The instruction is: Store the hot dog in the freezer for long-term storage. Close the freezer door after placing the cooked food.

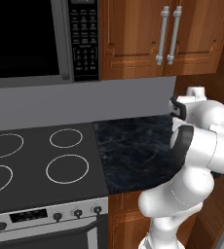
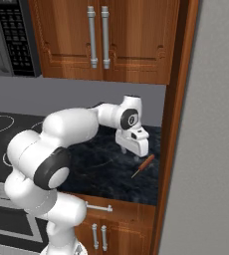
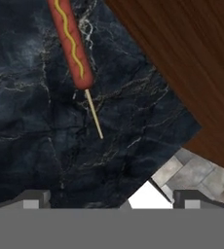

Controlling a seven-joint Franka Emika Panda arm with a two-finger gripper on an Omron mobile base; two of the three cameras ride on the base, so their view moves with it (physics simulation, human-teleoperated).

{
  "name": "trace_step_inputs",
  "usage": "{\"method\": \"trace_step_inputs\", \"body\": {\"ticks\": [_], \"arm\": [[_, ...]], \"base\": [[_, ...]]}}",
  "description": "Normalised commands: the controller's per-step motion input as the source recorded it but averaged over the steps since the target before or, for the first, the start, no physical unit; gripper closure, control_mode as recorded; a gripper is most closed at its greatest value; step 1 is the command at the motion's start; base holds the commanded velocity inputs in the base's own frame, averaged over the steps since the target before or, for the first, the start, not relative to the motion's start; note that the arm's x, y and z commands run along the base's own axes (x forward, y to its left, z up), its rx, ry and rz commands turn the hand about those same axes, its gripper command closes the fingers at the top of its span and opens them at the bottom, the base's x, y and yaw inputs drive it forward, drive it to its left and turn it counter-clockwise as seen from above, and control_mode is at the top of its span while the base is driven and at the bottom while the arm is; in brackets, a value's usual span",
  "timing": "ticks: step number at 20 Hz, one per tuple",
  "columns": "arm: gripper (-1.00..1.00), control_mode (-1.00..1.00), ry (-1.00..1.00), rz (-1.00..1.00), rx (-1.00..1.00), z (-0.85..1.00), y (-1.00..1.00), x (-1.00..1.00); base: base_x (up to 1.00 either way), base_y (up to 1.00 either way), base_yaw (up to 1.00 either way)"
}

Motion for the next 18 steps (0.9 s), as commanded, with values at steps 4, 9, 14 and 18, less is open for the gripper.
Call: {"method": "trace_step_inputs", "body": {"ticks": [4, 9, 14, 18], "arm": [[-1.00, -1.00, -0.11, 0.00, 0.00, -0.22, -0.11, 0.04], [-1.00, -1.00, -0.06, 0.00, 0.00, -0.16, -0.13, 0.04], [-1.00, -1.00, -0.03, 0.00, 0.00, -0.24, -0.07, 0.03], [-1.00, -1.00, -0.02, 0.00, 0.00, -0.27, 0.00, 0.04]], "base": [[0.00, 0.00, 0.00], [0.00, 0.00, 0.00], [0.00, 0.00, 0.00], [0.00, 0.00, 0.00]]}}
